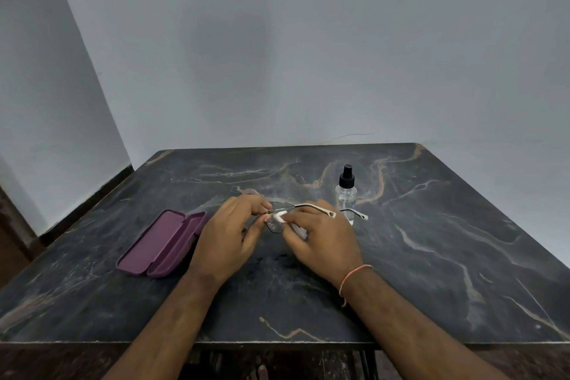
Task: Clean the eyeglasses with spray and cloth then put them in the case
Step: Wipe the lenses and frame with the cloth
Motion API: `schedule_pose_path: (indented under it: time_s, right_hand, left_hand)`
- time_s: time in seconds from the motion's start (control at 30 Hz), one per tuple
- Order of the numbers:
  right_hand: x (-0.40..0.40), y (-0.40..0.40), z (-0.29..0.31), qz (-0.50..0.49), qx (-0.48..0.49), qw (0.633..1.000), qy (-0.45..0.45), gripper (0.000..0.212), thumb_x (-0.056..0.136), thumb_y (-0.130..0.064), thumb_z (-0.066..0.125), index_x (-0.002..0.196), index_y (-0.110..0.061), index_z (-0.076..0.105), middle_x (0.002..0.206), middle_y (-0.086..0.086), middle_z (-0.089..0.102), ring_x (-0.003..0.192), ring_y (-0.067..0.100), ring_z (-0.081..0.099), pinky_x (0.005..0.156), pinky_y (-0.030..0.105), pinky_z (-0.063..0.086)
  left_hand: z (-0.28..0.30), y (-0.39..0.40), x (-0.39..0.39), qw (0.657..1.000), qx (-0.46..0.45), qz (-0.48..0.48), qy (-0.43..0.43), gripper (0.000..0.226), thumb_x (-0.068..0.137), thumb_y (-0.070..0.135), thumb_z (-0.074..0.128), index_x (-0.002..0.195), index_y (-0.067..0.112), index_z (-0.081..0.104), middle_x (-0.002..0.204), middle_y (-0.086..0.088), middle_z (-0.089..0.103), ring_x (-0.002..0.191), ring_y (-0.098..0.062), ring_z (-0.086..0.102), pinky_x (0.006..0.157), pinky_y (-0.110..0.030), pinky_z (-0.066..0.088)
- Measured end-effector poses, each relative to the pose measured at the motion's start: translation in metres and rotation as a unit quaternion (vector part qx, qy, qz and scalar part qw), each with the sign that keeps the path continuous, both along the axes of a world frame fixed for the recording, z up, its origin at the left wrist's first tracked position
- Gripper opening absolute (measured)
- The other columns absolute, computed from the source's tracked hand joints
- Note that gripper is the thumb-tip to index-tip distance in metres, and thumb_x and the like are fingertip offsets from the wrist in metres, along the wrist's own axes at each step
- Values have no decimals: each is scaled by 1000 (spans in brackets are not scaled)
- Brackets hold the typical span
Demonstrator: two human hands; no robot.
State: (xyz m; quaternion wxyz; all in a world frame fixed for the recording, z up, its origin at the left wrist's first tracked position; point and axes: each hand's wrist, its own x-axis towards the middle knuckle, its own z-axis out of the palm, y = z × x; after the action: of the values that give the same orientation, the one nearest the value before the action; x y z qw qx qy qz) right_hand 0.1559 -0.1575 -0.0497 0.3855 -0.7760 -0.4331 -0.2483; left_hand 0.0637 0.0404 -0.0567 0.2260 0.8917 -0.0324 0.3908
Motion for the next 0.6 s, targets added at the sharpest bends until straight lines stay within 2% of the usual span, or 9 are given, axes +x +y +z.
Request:
schedule_pose_path:
  time_s: [0.1, 0.2, 0.33, 0.43, 0.53, 0.6]
  right_hand:
    - [1, 3, 1, 38, 12, 999, 20, 20, 99, -31, 71, 112, -32, 86, 96, -12, 78, 91, 17, 70, 77, 42, 60]
    - [1, 1, 0, 86, 36, 995, 45, 14, 97, -25, 80, 108, -25, 89, 95, -13, 75, 89, 8, 68, 75, 37, 58]
    - [-2, -3, 0, 34, 26, 999, 28, 17, 88, -27, 78, 100, -32, 89, 89, -16, 75, 87, 20, 66, 73, 41, 57]
    - [-3, 0, 1, -12, -6, 1000, -8, 17, 94, -29, 76, 106, -32, 88, 92, -13, 77, 90, 21, 62, 74, 37, 54]
    - [-3, 2, 1, 11, 9, 1000, 19, 17, 99, -28, 77, 111, -33, 87, 92, -22, 71, 93, 18, 60, 78, 31, 51]
    - [-3, 2, 1, 52, 27, 997, 48, 16, 98, -27, 80, 111, -32, 88, 92, -32, 63, 94, 17, 63, 81, 34, 55]
  left_hand:
    - [1, -3, 0, 1000, 6, 0, 4, 17, 104, 26, 70, 121, 29, 69, 114, 22, 69, 107, 3, 63, 78, -8, 47]
    - [2, -3, -1, 1000, 5, -1, -12, 11, 107, 27, 69, 117, 27, 71, 113, 22, 70, 106, 2, 63, 80, -10, 46]
    - [4, -2, -2, 1000, 8, 14, -26, 17, 107, 36, 64, 116, 25, 74, 115, 19, 72, 106, 0, 62, 83, -15, 46]
    - [4, -3, -1, 1000, 15, 10, -22, 19, 107, 37, 65, 116, 24, 75, 115, 17, 73, 107, -4, 64, 84, -18, 49]
    - [4, -4, 0, 1000, 13, 7, -26, 19, 106, 36, 65, 116, 23, 75, 113, 16, 73, 106, -4, 64, 86, -19, 49]
    - [4, -4, 0, 999, 8, 11, -31, 19, 107, 36, 65, 114, 22, 75, 111, 16, 73, 105, -5, 64, 84, -21, 51]
